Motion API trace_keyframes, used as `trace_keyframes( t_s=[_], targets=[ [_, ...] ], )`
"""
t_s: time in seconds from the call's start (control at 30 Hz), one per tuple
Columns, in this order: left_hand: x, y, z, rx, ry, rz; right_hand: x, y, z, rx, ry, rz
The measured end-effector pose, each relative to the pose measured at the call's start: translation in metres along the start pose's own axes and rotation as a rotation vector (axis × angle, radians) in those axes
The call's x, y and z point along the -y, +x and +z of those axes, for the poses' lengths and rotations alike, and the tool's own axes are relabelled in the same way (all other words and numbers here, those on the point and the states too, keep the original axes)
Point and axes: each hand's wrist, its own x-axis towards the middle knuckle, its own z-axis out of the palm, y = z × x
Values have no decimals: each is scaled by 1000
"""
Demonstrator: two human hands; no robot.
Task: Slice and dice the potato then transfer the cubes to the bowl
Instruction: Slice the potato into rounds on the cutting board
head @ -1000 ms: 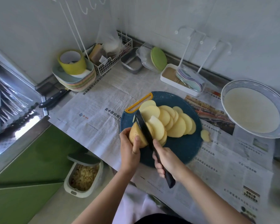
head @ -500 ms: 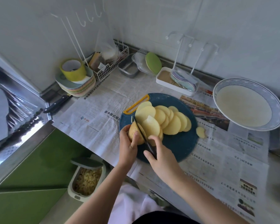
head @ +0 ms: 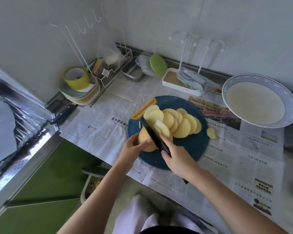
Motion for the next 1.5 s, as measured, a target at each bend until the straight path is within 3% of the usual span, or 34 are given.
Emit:
trace_keyframes(
  t_s=[0.23, 0.6, 0.83, 1.23, 1.5],
  targets=[
    [-14, -3, 0, -43, 37, -83, 5, -21, -2, -185, -113, -13],
    [-31, 8, -5, 124, 138, -214, 13, -48, -12, -294, -213, 80],
    [-40, 6, -7, 162, 193, -191, 9, -47, 1, -348, -407, 56],
    [-37, 8, -11, 198, 185, -192, 9, -65, 14, -432, -463, 56],
    [-35, 9, -13, 205, 240, -103, 9, -63, 12, -455, -485, 8]
  ],
)
